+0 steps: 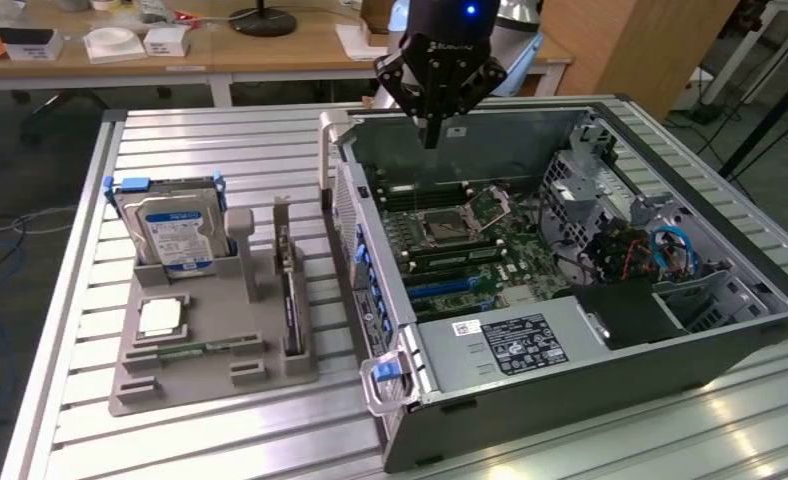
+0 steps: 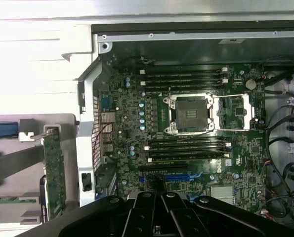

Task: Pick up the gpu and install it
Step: 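Reach for the gpu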

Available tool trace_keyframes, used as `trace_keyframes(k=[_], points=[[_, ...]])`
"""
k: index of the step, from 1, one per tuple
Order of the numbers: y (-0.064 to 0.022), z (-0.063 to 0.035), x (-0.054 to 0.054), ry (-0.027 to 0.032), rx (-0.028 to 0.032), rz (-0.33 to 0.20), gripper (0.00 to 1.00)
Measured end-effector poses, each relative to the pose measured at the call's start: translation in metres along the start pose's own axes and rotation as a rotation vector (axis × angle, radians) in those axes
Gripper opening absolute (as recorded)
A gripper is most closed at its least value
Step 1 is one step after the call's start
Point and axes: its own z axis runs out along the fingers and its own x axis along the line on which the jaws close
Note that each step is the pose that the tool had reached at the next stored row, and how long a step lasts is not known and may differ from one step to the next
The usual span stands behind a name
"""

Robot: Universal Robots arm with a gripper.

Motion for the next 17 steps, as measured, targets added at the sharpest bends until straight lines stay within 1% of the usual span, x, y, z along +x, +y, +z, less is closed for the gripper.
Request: trace_keyframes(k=[3, 10, 13, 14, 17], points=[[-0.0001, -0.0001, 0.000, 0.0000, 0.0021, 0.000, 0.11], [-0.0001, 0.0000, 0.001, -0.0002, 0.0020, 0.000, 0.11], [-0.0009, 0.0000, 0.001, -0.0003, 0.0030, 0.000, 0.11], [-0.0070, -0.0003, 0.006, -0.0011, 0.0090, 0.000, 0.11], [-0.0074, -0.0002, 0.012, -0.0007, 0.0089, 0.000, 0.11]])
